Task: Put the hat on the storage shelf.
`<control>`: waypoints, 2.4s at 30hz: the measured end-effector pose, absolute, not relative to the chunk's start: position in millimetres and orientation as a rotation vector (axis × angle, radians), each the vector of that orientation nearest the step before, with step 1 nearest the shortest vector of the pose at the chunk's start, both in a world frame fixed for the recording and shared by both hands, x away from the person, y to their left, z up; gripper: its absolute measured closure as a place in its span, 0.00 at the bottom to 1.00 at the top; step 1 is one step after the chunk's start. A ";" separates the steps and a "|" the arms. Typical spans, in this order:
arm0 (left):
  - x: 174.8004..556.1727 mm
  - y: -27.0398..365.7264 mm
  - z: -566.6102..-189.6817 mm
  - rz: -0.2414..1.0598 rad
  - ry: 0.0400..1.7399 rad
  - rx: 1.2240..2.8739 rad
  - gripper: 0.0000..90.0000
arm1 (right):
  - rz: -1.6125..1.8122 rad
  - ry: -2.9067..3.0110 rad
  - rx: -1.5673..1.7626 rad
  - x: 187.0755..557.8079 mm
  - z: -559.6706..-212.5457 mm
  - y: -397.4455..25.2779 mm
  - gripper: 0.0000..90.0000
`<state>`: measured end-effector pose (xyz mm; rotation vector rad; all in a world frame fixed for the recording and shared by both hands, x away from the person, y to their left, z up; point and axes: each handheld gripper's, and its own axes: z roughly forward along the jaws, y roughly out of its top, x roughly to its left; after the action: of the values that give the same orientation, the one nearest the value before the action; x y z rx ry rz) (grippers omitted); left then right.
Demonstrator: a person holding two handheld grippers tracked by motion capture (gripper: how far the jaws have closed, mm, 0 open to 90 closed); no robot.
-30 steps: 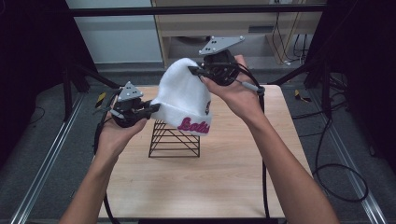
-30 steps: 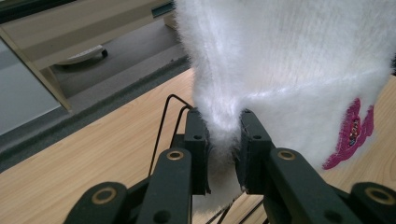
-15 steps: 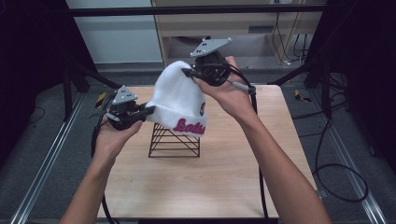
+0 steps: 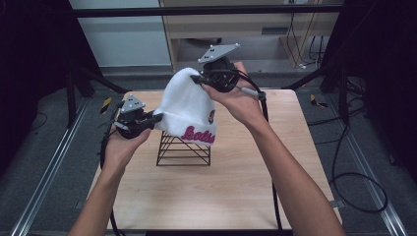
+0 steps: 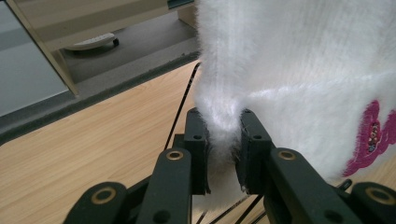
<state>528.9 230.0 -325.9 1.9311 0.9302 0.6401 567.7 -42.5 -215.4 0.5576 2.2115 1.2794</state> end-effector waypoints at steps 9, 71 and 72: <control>528.3 233.7 -335.0 0.654 0.944 1.916 0.85 | 1.275 2.226 0.531 564.4 -218.9 -36.9 0.92; 504.9 258.3 -413.4 0.566 0.985 1.910 0.84 | 1.143 2.418 0.420 536.9 -273.7 -9.8 0.92; 505.0 258.7 -414.8 0.564 0.987 1.909 0.84 | 1.142 2.423 0.418 537.0 -275.1 -9.6 0.92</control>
<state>505.0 258.7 -414.8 1.9085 0.9870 0.5644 537.0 -9.6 -275.1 0.4177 2.4225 1.1418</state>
